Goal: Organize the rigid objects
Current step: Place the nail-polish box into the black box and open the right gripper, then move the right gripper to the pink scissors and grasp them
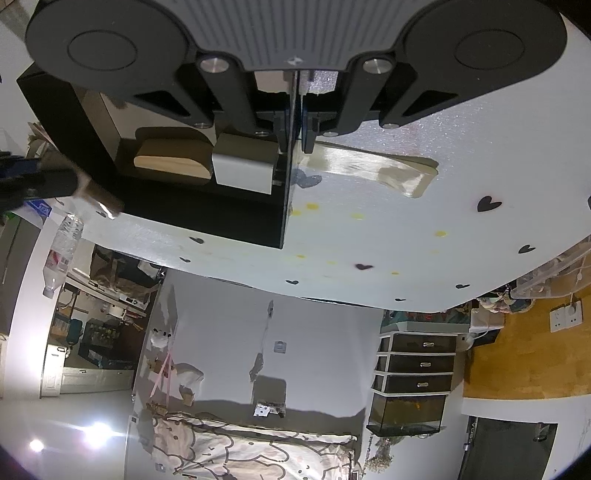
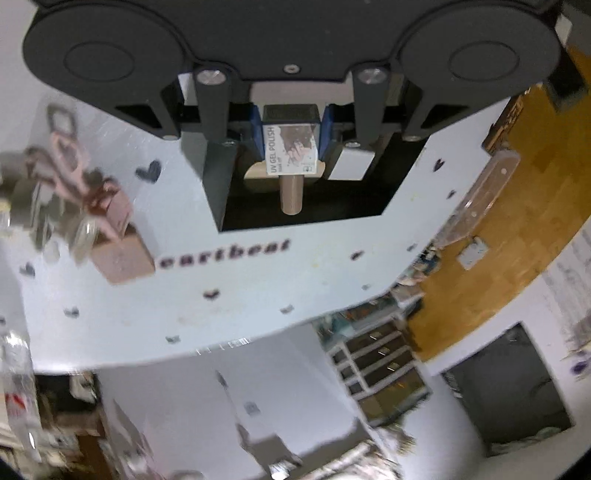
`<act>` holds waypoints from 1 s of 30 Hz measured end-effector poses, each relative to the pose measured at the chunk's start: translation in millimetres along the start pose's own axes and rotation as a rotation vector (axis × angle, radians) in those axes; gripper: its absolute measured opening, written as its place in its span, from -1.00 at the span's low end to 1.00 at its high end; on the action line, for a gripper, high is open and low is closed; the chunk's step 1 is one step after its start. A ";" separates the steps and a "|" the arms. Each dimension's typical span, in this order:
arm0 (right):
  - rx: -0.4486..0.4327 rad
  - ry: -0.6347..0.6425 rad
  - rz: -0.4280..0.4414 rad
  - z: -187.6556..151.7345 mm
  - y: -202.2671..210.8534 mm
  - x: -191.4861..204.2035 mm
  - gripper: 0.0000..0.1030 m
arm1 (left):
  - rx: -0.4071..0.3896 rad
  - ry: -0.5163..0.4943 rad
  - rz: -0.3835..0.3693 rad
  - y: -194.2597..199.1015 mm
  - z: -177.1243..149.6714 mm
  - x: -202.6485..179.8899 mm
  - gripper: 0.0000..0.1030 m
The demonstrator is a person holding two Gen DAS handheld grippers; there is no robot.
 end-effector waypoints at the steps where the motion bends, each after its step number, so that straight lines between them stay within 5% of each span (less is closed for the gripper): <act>1: 0.009 -0.009 -0.027 0.7 -4.4 3.2 -0.39 | 0.001 0.001 -0.003 -0.1 0.1 1.6 -0.88; 7: -0.002 -0.032 -0.228 -0.1 -26.8 27.4 -0.39 | 0.003 0.004 -0.024 -1.2 0.4 6.1 -0.87; 11: -0.070 0.050 -0.383 -6.0 -36.6 43.7 -0.39 | -0.001 0.010 -0.045 -1.9 -0.3 9.7 -0.85; 15: -0.038 0.093 -0.485 -8.1 -43.9 50.4 -0.38 | -0.006 0.014 -0.061 -2.1 -1.3 12.9 -0.83; 19: -0.036 0.108 -0.463 -2.4 -34.9 54.4 -0.17 | -0.008 0.022 -0.077 -2.6 -2.4 15.6 -0.81; 30: -0.021 0.150 -0.371 0.3 -11.5 61.9 -0.11 | -0.011 0.026 -0.088 -2.4 -3.8 18.0 -0.80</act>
Point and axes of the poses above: each gripper's, at about its wrist camera, not at the fingertips, and y roughly against the way its jaws point, x to its left, z to its top, the point moved 1 cm from there along -y, roughly the way its jaws point
